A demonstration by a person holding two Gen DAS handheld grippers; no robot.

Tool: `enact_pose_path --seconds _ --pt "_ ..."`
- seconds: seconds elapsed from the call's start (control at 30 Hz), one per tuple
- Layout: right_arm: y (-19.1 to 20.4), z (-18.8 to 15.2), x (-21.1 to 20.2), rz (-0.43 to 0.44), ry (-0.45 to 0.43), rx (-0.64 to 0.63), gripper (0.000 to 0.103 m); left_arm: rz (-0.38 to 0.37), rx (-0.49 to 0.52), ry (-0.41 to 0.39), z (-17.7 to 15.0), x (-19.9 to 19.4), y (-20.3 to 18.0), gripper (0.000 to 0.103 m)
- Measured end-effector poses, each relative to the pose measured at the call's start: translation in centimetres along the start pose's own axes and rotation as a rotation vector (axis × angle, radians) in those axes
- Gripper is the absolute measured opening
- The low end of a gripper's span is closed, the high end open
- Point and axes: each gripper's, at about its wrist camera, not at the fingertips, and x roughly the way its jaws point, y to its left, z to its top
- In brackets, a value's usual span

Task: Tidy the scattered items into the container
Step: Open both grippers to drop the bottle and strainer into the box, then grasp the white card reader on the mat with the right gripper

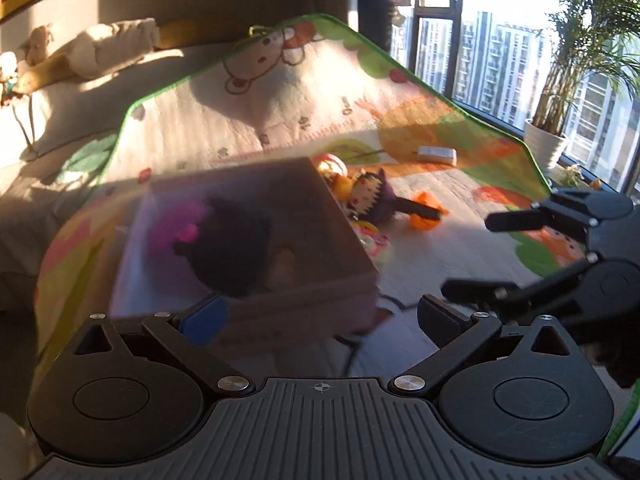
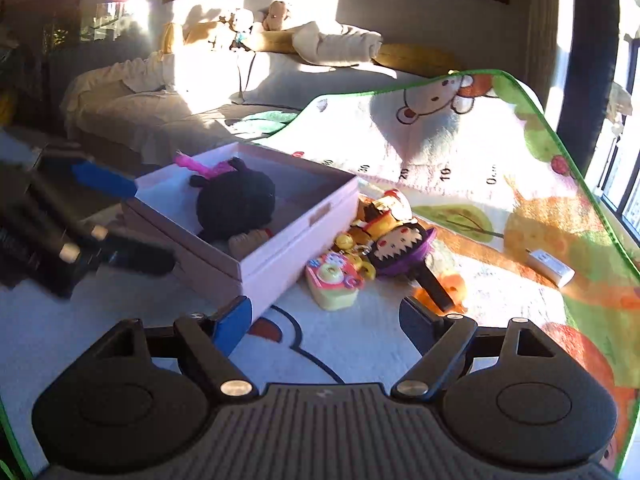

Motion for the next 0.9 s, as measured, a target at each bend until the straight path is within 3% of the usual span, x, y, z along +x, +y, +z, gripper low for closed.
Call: enact_pose_path --seconds 0.2,0.43,0.57,0.73,0.9 --pt "-3.9 -2.4 -2.6 -0.096 -0.001 0.085 0.088 -0.086 -0.047 0.068 -3.4 2.3 -4.8 0.103" --pt "-7.2 -5.0 -2.4 -0.135 0.007 0.135 0.094 -0.060 -0.045 0.062 -3.6 4.3 -6.6 0.103" --pt "-11.6 -3.2 -0.6 -0.190 -0.058 0.241 0.094 -0.053 -0.055 0.035 -3.4 5.0 -6.6 0.103" --pt "-20.2 1.7 5.7 -0.240 -0.088 0.420 0.089 -0.117 -0.077 -0.011 -1.8 3.5 -5.8 0.103" --pt "-27.3 4.0 15.9 -0.316 0.005 0.550 0.089 -0.181 -0.110 -0.062 -0.8 1.8 -4.5 0.103"
